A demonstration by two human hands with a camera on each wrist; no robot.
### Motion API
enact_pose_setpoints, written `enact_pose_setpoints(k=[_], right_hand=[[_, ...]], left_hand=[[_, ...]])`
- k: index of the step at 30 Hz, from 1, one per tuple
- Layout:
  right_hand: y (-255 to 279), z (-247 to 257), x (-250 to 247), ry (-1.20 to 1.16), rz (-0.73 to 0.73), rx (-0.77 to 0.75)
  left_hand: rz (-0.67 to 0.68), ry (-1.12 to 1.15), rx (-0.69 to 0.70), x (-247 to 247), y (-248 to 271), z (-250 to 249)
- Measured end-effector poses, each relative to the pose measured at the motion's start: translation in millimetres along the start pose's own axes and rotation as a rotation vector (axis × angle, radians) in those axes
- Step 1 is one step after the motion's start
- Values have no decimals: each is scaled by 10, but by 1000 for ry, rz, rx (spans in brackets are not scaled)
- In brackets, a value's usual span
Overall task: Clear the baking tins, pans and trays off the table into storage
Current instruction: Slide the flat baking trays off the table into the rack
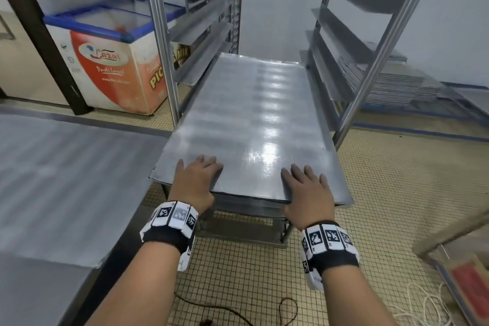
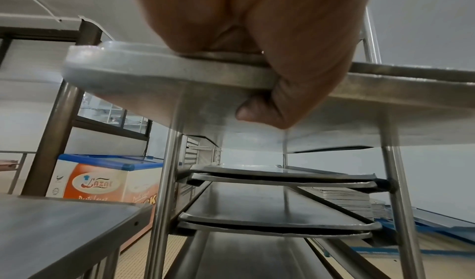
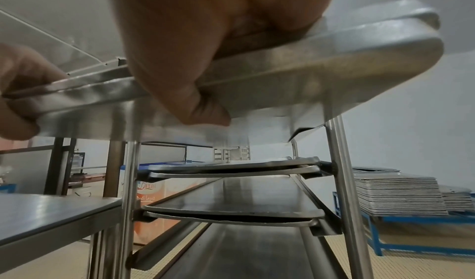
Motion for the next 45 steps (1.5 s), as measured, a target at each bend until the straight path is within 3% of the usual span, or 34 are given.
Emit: enact_pose_setpoints(k=[10,28,45], right_hand=[[-551,-103,141,9,-21,15],[-1521,-270,189,9,-29,49],[-2386,-597,493,43,-32,-68]], left_hand=[[57,31,-20,92,-576,49],[27,17,-6,247,-1607,97],[76,52,-82,565,-2473,175]])
Point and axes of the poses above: each hand's wrist, its own y-axis away from the middle knuckle, its own x-axis out of the palm, z = x × y, the point moved 4 cm from there along -y, towards the middle knuckle, and after that the axes turned 10 degrees about -z, right-handed, at the moved point
